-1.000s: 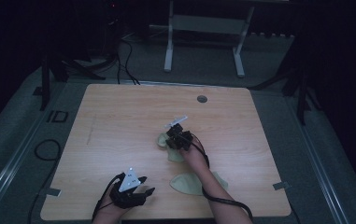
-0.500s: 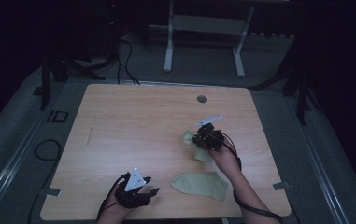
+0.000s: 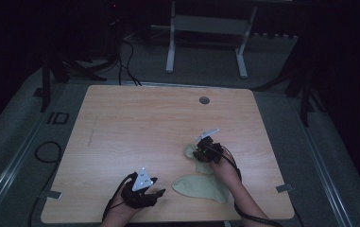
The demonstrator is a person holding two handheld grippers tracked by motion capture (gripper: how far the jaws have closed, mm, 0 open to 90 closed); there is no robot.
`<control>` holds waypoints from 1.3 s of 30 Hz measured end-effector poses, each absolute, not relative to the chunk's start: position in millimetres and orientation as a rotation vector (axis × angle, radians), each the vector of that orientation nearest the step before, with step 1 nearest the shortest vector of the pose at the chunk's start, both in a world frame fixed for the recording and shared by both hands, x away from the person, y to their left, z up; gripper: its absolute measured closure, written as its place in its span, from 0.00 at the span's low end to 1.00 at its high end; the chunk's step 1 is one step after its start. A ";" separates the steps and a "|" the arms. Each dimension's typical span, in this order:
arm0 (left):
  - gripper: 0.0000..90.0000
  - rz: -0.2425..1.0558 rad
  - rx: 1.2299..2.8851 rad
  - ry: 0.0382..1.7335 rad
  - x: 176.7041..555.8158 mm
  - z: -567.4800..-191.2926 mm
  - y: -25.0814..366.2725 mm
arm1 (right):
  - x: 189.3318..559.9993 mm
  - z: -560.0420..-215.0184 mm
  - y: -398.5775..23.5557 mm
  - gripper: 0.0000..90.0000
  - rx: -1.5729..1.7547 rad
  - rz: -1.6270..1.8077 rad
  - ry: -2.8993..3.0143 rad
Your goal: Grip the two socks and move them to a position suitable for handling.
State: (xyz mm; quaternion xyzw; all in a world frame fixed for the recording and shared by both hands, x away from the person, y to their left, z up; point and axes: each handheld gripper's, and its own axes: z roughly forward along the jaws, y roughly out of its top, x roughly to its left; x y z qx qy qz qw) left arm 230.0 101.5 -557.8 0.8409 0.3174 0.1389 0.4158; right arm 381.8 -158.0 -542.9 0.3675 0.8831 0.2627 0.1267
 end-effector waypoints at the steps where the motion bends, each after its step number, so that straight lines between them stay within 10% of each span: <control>1: 0.53 0.351 2.111 0.798 230.7 -556.4 100.8 | 381.7 -544.0 -158.5 0.77 1.071 0.773 2.565; 11: 0.53 0.379 2.120 0.775 252.4 -538.7 86.2 | 373.9 -531.7 -166.1 0.53 1.085 0.850 2.562; 33: 0.90 0.429 2.236 0.734 349.6 -543.3 4.2 | 333.9 -546.5 -162.5 0.62 0.985 0.745 2.609; 39: 0.95 0.456 2.293 0.754 358.6 -557.6 1.9 | 335.0 -548.1 -164.3 0.84 0.992 0.734 2.585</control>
